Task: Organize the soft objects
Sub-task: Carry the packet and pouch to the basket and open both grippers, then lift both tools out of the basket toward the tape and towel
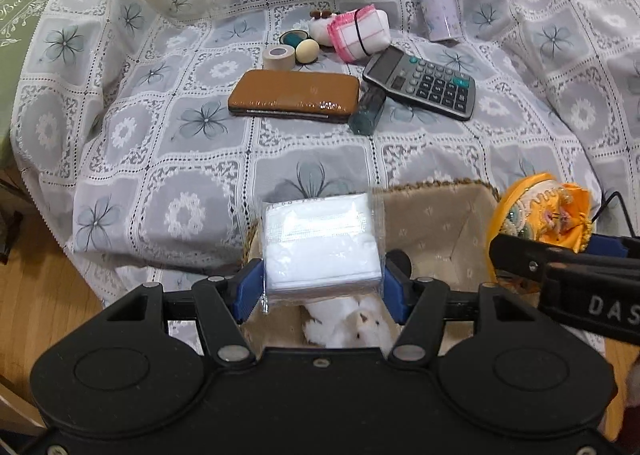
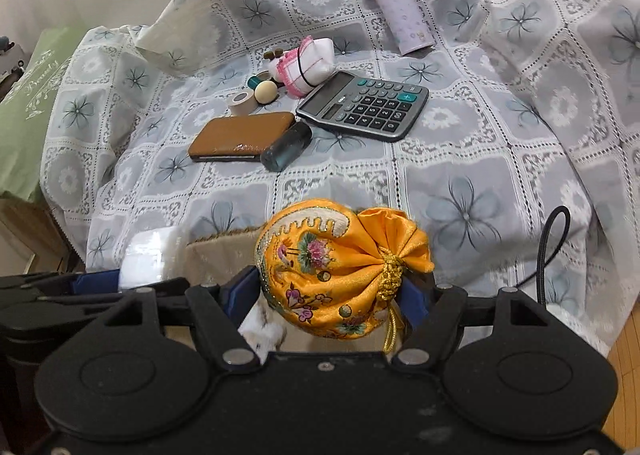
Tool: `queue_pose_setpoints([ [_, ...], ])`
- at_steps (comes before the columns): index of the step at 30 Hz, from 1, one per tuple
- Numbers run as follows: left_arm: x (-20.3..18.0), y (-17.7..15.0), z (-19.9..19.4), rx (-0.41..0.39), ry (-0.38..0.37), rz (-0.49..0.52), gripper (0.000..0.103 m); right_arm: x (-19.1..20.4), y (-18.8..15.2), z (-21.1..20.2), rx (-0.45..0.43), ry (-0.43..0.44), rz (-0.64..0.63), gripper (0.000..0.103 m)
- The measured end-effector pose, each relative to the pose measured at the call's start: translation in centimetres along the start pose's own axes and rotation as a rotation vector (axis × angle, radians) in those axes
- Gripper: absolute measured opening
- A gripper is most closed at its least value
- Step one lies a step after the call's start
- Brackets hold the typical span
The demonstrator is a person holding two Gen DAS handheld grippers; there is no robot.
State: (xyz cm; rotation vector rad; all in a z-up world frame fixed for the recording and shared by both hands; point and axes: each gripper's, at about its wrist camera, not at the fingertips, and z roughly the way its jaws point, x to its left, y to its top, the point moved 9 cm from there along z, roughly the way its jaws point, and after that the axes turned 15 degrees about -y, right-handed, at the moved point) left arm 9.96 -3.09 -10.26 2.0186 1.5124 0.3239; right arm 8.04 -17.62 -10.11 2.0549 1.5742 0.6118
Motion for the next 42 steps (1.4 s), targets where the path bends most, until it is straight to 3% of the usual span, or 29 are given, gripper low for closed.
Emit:
queue_pose_setpoints([
  [6, -0.2, -1.4, -0.5, -0.011, 0.038, -0.004, 0.059, 0.2, -1.4, -1.8, -0.022, -0.004, -0.010, 0.072],
  [13, 0.1, -2.8, -0.1, 0.021, 0.021, -0.050, 0.059, 0.0, -1.6, -2.3, -0.036, -0.040, -0.036, 0.073],
  [29, 0.3, -3.3, -0.2, 0.022, 0.021, -0.053, 0.060, 0.8, -1.9, -2.8, -0.041, -0.034, -0.072, 0.072],
  [33, 0.3, -3.4, -0.2, 0.023, 0.024, -0.048, 0.067, 0.5, -1.9, -2.7, -0.039, -0.037, -0.062, 0.072],
  [42, 0.3, -3.4, -0.3, 0.026, 0.030, -0.049, 0.067, 0.1, -2.1, -2.5, -0.026, -0.039, -0.040, 0.072],
])
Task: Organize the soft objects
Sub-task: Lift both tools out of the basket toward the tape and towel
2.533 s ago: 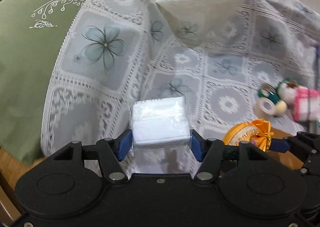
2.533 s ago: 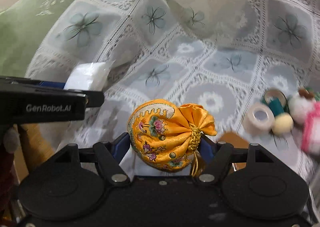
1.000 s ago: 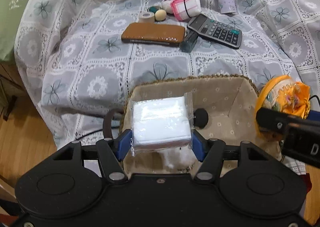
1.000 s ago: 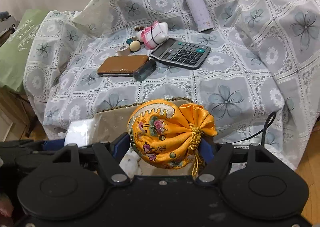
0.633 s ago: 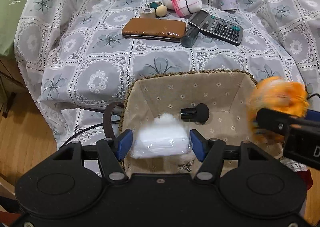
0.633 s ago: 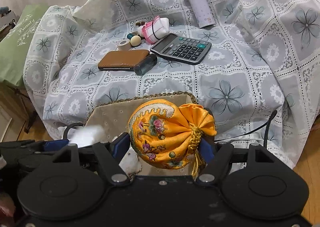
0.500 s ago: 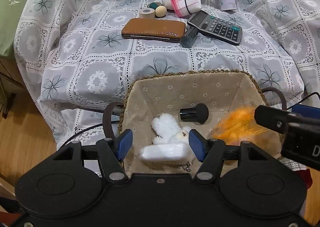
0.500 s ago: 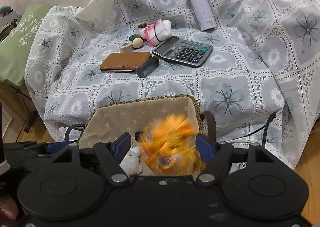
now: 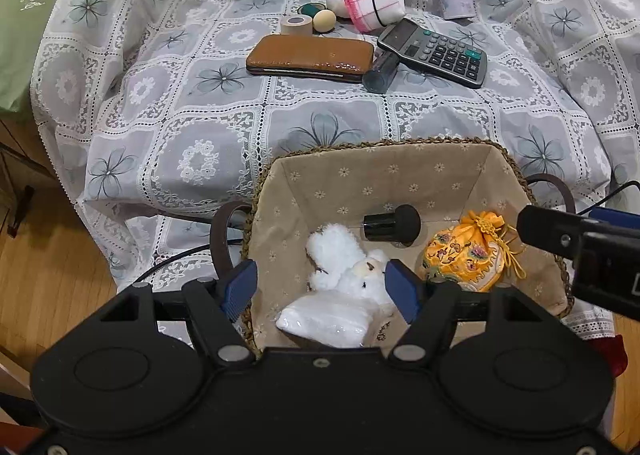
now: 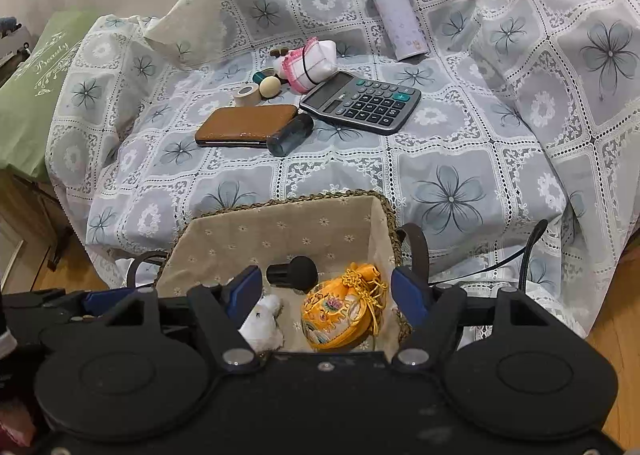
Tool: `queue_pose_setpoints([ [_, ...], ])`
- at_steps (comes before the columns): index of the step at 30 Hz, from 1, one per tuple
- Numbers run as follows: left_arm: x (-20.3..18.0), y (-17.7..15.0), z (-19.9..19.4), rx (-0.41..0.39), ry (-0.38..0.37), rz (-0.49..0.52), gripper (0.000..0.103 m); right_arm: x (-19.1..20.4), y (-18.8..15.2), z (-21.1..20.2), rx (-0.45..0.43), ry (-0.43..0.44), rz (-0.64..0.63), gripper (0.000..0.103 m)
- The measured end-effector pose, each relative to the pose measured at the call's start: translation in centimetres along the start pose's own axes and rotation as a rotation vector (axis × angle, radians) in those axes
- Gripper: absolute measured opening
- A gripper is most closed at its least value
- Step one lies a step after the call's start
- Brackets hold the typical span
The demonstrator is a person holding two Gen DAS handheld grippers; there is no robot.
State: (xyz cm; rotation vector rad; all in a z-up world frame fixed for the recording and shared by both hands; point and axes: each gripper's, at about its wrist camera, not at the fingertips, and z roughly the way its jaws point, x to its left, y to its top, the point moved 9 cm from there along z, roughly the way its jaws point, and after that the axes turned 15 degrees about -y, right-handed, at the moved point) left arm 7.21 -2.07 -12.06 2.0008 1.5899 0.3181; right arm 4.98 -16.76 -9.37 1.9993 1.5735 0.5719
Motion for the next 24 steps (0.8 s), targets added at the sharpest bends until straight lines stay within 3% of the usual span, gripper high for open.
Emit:
queue_pose_setpoints([
  [21, 0.25, -0.10, -0.28, -0.006, 0.007, -0.008, 0.068, 0.00, -0.24, 0.01, 0.002, -0.008, 0.003, 0.072],
  [24, 0.32, -0.05, -0.43, -0.009, 0.009, -0.010, 0.078, -0.07, -0.24, 0.02, 0.001, -0.010, 0.003, 0.074],
])
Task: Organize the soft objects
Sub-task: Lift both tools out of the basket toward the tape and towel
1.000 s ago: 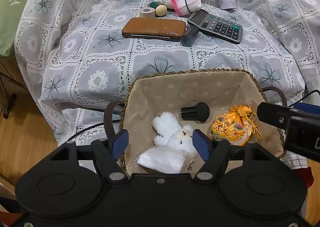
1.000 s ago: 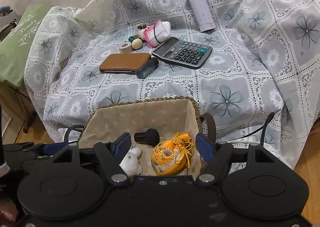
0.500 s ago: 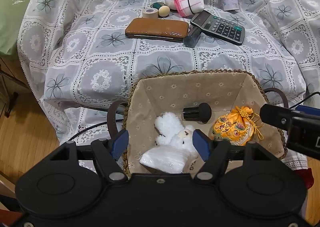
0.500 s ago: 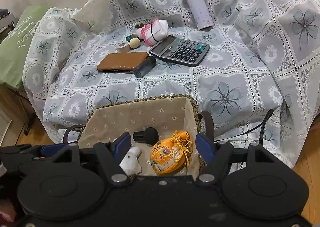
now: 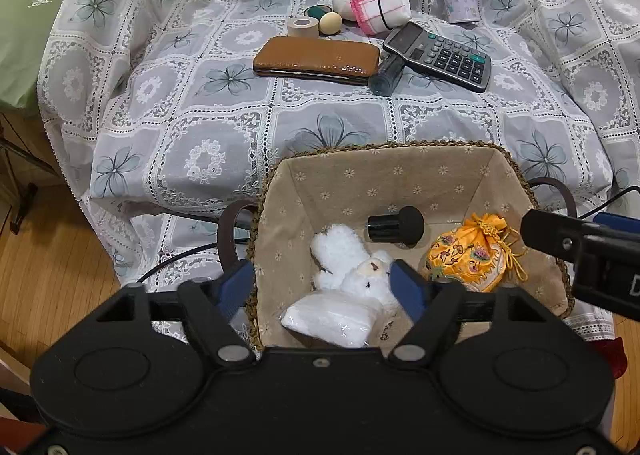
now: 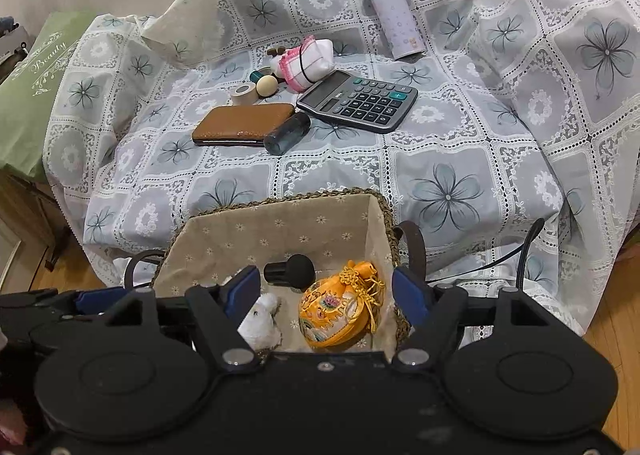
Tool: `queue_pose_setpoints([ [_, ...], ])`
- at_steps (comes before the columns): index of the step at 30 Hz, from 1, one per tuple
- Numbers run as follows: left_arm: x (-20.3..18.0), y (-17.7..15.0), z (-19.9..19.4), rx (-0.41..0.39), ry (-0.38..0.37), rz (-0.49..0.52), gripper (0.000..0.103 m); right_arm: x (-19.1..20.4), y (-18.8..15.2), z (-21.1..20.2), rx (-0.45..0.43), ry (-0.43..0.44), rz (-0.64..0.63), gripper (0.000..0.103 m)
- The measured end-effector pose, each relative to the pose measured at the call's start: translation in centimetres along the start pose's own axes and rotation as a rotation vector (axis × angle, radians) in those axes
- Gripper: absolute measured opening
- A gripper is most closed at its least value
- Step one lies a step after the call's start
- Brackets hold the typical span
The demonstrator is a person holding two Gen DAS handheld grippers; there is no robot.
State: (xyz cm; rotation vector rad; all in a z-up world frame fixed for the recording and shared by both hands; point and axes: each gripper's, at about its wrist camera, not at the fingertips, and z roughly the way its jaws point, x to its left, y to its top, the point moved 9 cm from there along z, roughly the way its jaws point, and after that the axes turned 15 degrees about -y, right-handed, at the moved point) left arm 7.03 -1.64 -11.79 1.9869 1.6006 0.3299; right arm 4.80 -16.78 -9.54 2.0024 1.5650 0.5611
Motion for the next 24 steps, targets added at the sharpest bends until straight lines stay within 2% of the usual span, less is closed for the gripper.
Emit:
queue_pose_setpoints([
  [16, 0.07, 0.05, -0.08, -0.003, 0.008, 0.000, 0.078, -0.17, 0.26, -0.17, -0.010, -0.009, -0.003, 0.081],
  [24, 0.04, 0.31, -0.37, -0.028, 0.002, 0.008, 0.078, 0.11, 0.55, -0.22, -0.038, -0.010, -0.015, 0.088],
])
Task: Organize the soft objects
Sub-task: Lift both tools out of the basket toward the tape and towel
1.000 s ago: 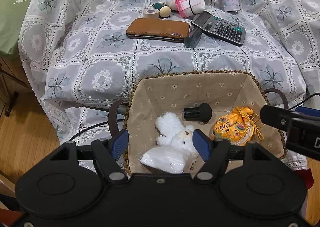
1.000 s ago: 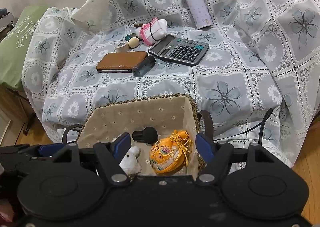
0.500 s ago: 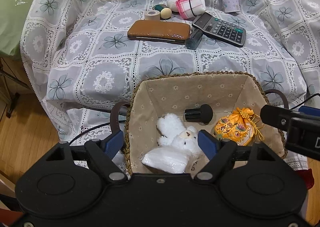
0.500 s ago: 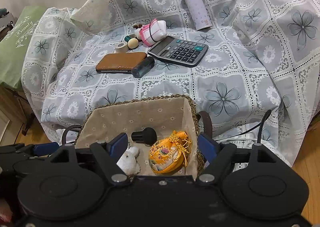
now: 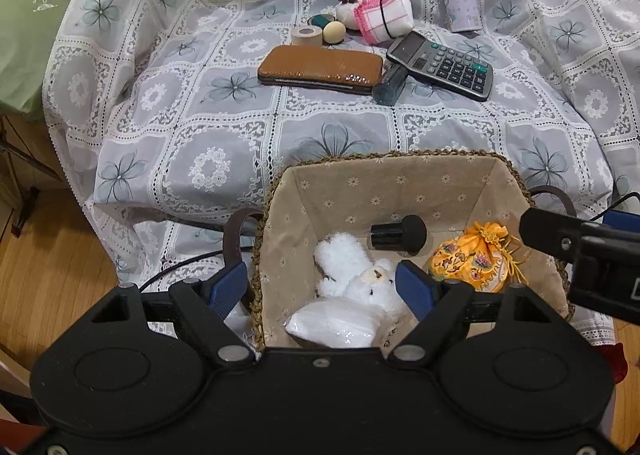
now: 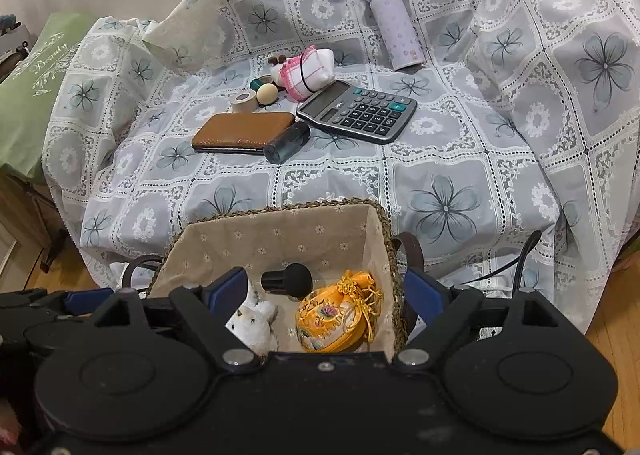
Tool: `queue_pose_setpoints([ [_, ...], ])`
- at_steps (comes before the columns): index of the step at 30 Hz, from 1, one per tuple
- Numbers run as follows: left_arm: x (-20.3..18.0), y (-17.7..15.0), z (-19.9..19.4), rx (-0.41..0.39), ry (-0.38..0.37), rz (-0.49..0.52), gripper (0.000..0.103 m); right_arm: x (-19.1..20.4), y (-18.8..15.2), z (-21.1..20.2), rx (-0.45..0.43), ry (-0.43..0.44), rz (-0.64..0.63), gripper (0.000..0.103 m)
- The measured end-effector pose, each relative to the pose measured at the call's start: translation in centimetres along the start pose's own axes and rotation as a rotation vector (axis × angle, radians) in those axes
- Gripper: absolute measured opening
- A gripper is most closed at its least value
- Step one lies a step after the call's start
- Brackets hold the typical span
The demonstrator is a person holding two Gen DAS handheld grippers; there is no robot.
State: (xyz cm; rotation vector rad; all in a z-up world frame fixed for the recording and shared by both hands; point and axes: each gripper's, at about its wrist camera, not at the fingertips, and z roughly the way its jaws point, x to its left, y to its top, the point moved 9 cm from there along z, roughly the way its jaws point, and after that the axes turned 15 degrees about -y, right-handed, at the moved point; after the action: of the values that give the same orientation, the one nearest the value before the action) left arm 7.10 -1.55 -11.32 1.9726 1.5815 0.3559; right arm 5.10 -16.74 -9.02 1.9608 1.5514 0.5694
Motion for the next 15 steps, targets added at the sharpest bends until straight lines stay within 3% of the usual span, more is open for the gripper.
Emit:
queue_pose_setpoints([
  [15, 0.1, 1.5, 0.8, -0.009, -0.021, -0.001, 0.079, -0.5, 2.6, 0.8, -0.080, -0.012, 0.026, 0.098],
])
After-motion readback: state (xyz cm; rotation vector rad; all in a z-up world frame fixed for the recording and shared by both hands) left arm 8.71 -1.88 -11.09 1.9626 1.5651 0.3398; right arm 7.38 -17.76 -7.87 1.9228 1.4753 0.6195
